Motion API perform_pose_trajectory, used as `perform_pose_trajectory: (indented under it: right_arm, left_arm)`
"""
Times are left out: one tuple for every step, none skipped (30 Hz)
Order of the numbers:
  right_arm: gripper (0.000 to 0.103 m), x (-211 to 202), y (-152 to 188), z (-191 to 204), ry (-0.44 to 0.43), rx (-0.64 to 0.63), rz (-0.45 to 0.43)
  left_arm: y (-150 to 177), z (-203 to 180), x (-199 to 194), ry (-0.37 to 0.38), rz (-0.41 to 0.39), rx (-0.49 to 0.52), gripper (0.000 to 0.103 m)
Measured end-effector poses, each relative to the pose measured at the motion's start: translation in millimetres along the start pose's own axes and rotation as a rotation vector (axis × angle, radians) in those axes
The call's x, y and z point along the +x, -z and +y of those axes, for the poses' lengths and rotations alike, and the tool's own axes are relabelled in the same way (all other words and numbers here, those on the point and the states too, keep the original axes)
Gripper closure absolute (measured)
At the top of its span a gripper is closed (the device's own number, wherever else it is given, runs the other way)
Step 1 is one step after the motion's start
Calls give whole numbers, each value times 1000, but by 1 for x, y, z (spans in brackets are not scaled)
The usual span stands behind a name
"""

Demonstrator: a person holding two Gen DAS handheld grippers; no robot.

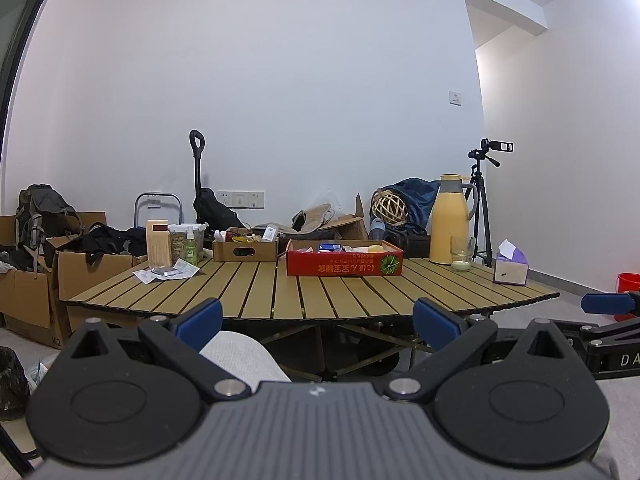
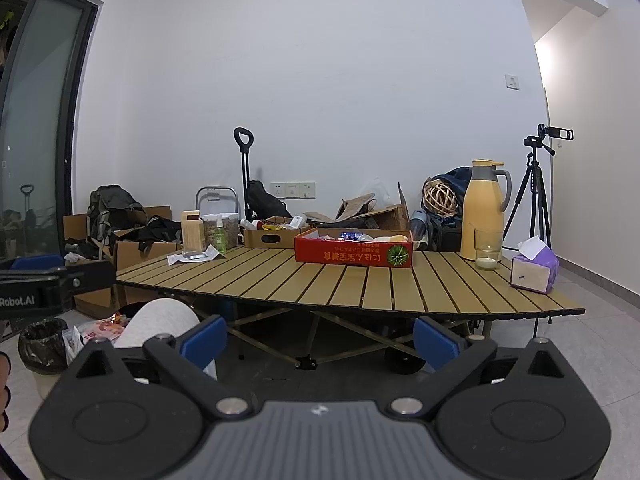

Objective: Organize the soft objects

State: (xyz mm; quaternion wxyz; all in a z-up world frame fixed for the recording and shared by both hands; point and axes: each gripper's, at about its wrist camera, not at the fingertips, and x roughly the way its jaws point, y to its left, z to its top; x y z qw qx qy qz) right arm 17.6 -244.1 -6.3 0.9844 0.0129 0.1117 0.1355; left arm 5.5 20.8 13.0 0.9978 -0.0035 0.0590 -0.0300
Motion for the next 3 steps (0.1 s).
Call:
perform_pose_trajectory:
  right_arm:
    - [3,0,0,0,0,0,0]
    - [3,0,0,0,0,0,-1]
    - [3,0,0,0,1,0,-1]
  left_arm:
    - [0,0,0,2,0,0,0]
    - [0,0,-1,0,-5,0,0]
    - [0,-2,-3,-6,-11,4,0]
